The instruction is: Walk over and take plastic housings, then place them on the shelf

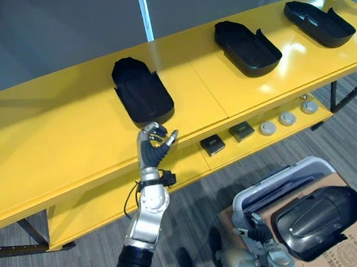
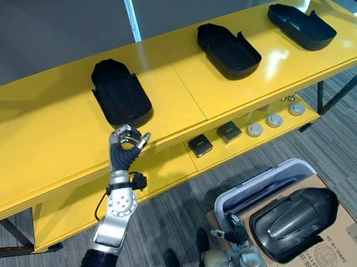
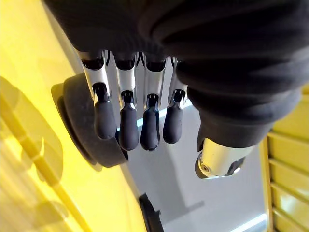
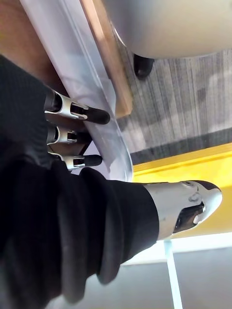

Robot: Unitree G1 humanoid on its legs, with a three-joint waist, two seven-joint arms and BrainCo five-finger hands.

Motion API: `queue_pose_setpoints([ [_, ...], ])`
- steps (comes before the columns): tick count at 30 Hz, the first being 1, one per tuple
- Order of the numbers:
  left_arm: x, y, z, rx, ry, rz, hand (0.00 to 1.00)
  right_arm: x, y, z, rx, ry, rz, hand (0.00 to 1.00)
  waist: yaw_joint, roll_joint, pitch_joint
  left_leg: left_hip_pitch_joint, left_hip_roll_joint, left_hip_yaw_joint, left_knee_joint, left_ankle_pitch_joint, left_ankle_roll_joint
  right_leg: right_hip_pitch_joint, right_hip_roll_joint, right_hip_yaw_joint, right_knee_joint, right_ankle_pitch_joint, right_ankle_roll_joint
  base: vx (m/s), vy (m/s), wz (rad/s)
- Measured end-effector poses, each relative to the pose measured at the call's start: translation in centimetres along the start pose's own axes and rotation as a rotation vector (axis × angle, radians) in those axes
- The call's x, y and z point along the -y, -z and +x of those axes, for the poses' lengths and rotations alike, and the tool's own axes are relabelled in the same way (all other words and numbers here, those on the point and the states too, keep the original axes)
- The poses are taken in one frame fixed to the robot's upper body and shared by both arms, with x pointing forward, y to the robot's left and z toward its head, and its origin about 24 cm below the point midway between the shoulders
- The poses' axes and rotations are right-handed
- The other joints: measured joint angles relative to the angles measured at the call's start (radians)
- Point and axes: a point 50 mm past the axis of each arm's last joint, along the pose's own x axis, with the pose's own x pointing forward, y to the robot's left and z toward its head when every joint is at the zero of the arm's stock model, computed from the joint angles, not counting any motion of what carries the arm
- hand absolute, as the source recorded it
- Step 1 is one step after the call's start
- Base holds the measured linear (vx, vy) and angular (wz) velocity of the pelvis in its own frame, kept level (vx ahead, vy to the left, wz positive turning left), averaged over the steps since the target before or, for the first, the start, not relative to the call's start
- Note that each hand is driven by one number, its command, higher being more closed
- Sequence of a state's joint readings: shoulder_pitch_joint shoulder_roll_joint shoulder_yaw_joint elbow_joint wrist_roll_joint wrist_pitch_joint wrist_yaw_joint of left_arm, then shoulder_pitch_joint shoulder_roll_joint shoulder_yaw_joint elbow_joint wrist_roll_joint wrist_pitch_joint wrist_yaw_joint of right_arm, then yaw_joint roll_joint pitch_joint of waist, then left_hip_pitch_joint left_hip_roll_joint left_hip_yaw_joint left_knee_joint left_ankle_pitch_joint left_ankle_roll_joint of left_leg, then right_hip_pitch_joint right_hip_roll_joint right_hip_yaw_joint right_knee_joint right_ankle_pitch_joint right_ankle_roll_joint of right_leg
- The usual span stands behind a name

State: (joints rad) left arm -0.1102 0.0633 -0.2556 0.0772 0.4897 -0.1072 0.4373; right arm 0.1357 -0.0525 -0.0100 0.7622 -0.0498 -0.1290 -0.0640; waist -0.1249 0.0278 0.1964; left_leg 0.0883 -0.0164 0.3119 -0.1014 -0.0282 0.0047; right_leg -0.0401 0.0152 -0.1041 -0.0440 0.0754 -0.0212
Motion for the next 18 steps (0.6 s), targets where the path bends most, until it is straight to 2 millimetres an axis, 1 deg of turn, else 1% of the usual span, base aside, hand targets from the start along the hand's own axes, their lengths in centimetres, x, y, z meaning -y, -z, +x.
queue_pose_setpoints([
  [4,0.2,0.9,-0.1,-0.019,0.022,0.049,1.00,0.1,-0.2,0.2,0.004,-0.007,-0.023,0.00,-0.003,0.000,-0.001,-0.008,0.000,0.009,0.000,0.000,0.000,-0.009,0.000,0.003,-0.005,0.000,0.001,0.00,-0.001,-0.01],
  [7,0.2,1.1,0.8,-0.020,0.026,0.079,1.00,0.1,-0.3,0.2,0.006,-0.008,-0.024,0.00,-0.006,0.000,-0.001,-0.018,0.000,0.020,0.000,0.000,0.001,-0.021,0.001,0.013,-0.008,0.004,0.005,0.00,-0.002,-0.09],
  [11,-0.5,0.6,2.4,0.019,-0.011,0.100,1.00,-0.1,-0.6,0.3,0.014,-0.016,-0.030,0.00,-0.026,0.000,-0.001,-0.028,0.000,0.029,0.005,-0.001,-0.001,-0.032,0.001,0.021,-0.009,0.005,0.007,0.02,0.003,-0.05],
  [18,-1.2,-0.1,4.0,0.050,-0.036,0.126,1.00,-0.1,-0.6,0.3,0.017,-0.016,-0.029,0.00,-0.028,-0.001,-0.001,-0.049,0.000,0.035,0.006,-0.001,-0.001,-0.056,0.002,0.024,-0.010,0.006,0.008,0.00,-0.001,-0.02],
])
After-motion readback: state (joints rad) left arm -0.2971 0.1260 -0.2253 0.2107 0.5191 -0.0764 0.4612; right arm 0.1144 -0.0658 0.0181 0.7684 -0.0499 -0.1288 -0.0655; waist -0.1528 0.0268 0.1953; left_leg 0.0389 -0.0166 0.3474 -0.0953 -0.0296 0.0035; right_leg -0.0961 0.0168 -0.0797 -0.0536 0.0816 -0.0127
